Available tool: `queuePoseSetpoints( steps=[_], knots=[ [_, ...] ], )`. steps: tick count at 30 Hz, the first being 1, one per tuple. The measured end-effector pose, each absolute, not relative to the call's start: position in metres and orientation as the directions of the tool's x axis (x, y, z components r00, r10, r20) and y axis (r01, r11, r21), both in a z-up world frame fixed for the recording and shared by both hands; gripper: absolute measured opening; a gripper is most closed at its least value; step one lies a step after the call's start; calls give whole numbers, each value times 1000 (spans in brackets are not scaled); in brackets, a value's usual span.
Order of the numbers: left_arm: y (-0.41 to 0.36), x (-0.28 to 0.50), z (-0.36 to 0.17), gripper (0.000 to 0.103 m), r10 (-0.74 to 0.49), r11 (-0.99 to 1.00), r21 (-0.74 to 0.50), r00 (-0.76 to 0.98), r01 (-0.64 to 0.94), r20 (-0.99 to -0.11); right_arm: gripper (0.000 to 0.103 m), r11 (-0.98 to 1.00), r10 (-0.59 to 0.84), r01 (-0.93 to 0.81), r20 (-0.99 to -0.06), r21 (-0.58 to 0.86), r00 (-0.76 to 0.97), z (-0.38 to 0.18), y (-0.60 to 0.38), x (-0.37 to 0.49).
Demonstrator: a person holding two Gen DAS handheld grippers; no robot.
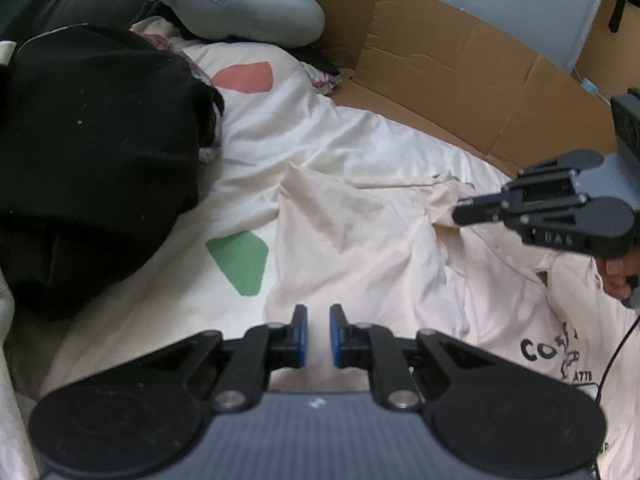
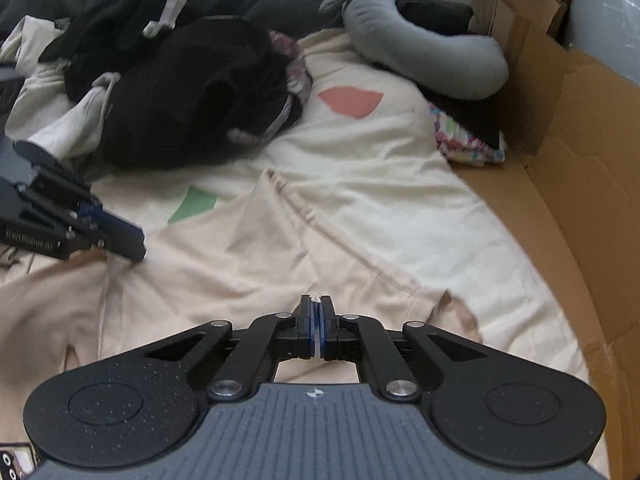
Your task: Fold clothes
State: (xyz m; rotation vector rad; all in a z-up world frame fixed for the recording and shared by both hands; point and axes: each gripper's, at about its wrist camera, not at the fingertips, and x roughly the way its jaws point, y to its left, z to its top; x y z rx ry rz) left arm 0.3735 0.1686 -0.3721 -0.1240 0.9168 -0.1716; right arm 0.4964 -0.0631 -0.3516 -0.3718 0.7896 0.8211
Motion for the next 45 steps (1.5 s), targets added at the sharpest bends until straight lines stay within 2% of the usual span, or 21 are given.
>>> queuePoseSetpoints(
  steps=[6,12,14,19,20,23,29,32,33,34,36,38,42,43,44,45],
  knots=[
    [167,369,-373,11,-199,979,-176,609,98,-767,12,644,526,-763,-752,48,396,-354,-70,478],
    [169,381,-370,11,-186,981,-178,646,79,-740,12,706,567,-689,-713,162,413,-346,-84,477],
    [168,392,-368,14,-180,983,-153,660,98,-729,12,729,575,-653,-701,206,421,-344,-88,482],
    [171,424,-372,45,-152,988,-114,680,101,-717,12,791,552,-557,-689,253,470,-344,-91,497],
    [172,431,-374,46,-141,990,-106,682,93,-717,12,803,542,-536,-691,260,478,-346,-91,501],
    [176,448,-379,45,-141,990,-113,683,86,-717,13,827,523,-489,-699,278,488,-355,-88,512],
    [178,475,-392,44,-193,981,-137,669,135,-718,13,809,520,-532,-725,249,452,-372,-71,514],
    [179,488,-400,31,-197,980,-147,633,131,-749,15,810,474,-559,-760,177,446,-382,-65,509],
    [179,491,-401,21,-188,982,-132,626,135,-757,16,811,455,-565,-769,151,448,-384,-64,507],
    [179,493,-400,16,-169,985,-113,624,128,-763,16,811,449,-568,-771,139,451,-385,-64,504],
    [180,496,-397,11,-124,992,-71,623,108,-772,16,817,433,-563,-777,125,456,-383,-64,501],
    [181,497,-391,10,-78,996,-27,628,90,-775,16,831,411,-545,-780,108,472,-377,-66,497],
    [185,488,-371,15,-124,990,-57,626,125,-770,17,848,401,-518,-771,108,495,-362,-72,483],
    [185,483,-365,18,-139,988,-64,627,140,-766,20,851,397,-515,-770,106,499,-358,-74,478],
    [184,477,-361,21,-153,986,-74,621,152,-769,30,853,391,-511,-773,101,500,-354,-75,474],
    [184,471,-358,26,-168,983,-84,612,163,-773,35,856,385,-508,-775,96,501,-351,-77,470]
  ],
)
